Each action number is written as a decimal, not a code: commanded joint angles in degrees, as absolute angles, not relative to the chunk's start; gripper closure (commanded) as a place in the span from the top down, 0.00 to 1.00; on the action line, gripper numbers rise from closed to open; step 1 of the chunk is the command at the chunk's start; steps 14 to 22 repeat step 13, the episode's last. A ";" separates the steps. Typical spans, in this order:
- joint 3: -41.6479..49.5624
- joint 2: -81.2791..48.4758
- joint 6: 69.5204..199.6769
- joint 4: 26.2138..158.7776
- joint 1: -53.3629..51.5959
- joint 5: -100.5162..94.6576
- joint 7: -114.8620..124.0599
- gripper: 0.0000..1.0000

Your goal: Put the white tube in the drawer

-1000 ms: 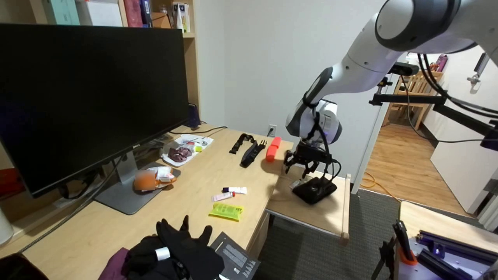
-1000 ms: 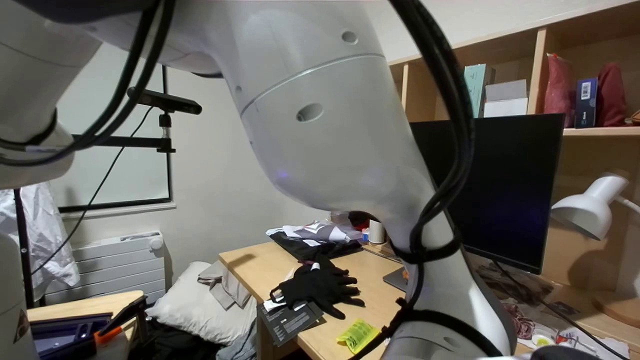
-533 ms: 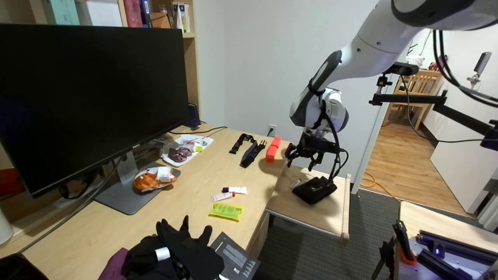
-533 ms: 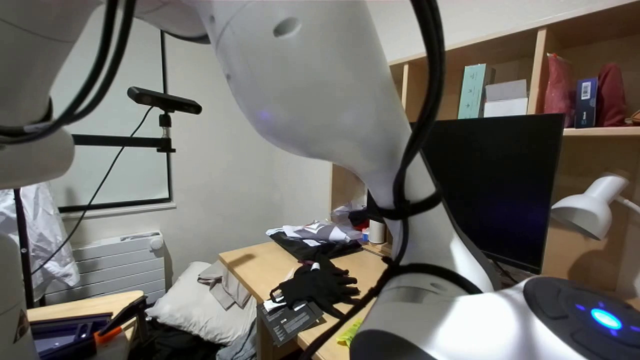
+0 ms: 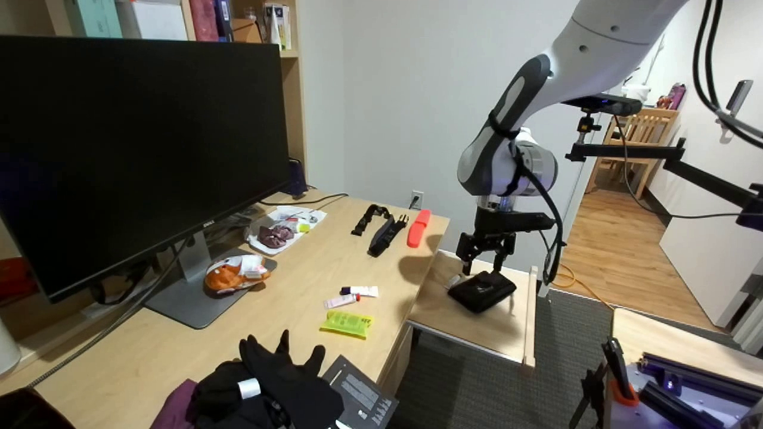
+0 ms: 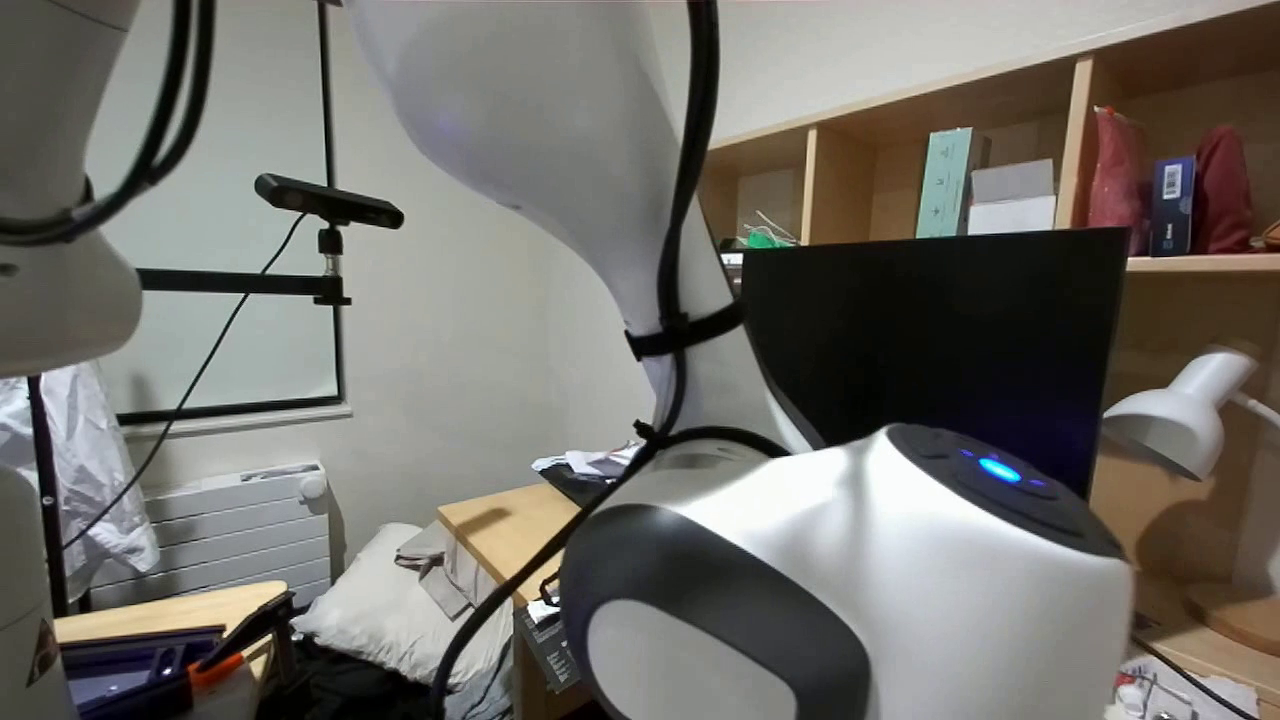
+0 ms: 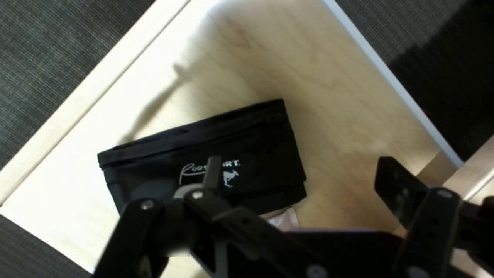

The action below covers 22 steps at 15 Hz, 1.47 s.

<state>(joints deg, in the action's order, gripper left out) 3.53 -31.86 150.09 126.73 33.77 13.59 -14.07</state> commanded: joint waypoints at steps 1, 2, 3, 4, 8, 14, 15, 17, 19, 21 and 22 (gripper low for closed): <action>3.20 -26.49 157.06 135.68 31.78 11.84 -21.46 1.00; 2.67 -25.75 159.18 137.50 31.66 11.78 -23.49 1.00; 1.92 -24.93 161.63 139.83 31.69 11.79 -25.67 1.00; 0.90 -24.16 163.76 141.82 32.07 11.76 -27.93 1.00; -4.44 -20.39 171.03 149.32 34.21 10.72 -35.05 1.00; -9.47 -19.59 171.64 150.23 35.67 13.08 -36.69 1.00; -9.47 -19.59 171.64 150.23 35.67 13.08 -36.69 1.00; -9.47 -19.59 171.64 150.23 35.67 13.08 -36.69 1.00; -9.47 -19.59 171.64 150.23 35.67 13.08 -36.69 1.00; -9.47 -19.59 171.64 150.23 35.67 13.08 -36.69 1.00; -9.47 -19.59 171.64 150.23 35.67 13.08 -36.69 1.00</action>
